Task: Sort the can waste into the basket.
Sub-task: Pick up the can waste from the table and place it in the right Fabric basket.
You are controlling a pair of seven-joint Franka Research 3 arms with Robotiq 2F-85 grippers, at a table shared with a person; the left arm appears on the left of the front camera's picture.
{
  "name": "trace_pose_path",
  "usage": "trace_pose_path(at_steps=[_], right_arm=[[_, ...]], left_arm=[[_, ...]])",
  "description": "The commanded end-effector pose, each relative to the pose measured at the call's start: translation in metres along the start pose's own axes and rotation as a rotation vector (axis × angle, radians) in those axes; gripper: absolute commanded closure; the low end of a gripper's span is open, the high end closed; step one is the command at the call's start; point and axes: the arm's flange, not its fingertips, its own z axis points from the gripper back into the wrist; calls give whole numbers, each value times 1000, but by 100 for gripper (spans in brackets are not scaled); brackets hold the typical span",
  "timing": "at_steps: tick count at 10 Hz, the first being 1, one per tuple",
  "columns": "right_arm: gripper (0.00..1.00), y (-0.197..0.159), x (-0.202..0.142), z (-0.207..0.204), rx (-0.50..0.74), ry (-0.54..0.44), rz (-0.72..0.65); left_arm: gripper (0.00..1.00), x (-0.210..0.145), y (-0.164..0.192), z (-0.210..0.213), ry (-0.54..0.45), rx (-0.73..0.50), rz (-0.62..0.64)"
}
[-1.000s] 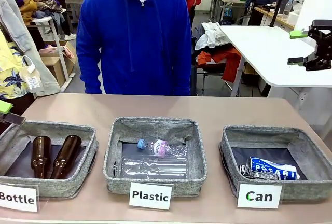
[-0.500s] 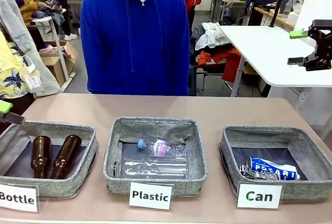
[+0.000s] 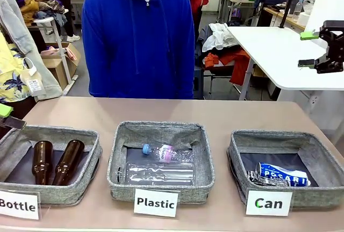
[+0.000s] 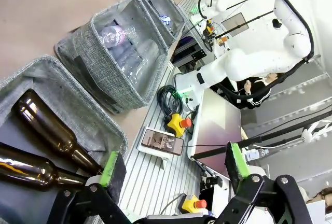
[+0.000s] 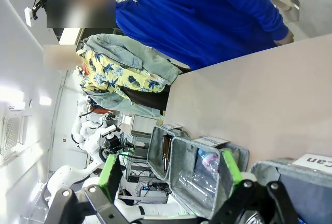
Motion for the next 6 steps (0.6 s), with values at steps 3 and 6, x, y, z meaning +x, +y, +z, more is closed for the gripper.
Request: trace_pose_path(at_steps=[3,6], right_arm=[[0,1,0,1,10,0,1],[0,1,0,1,10,0,1]], left_arm=[[0,-1,-1,0,-2,-9,-9],[0,-1,-1,0,-2,-9,-9]])
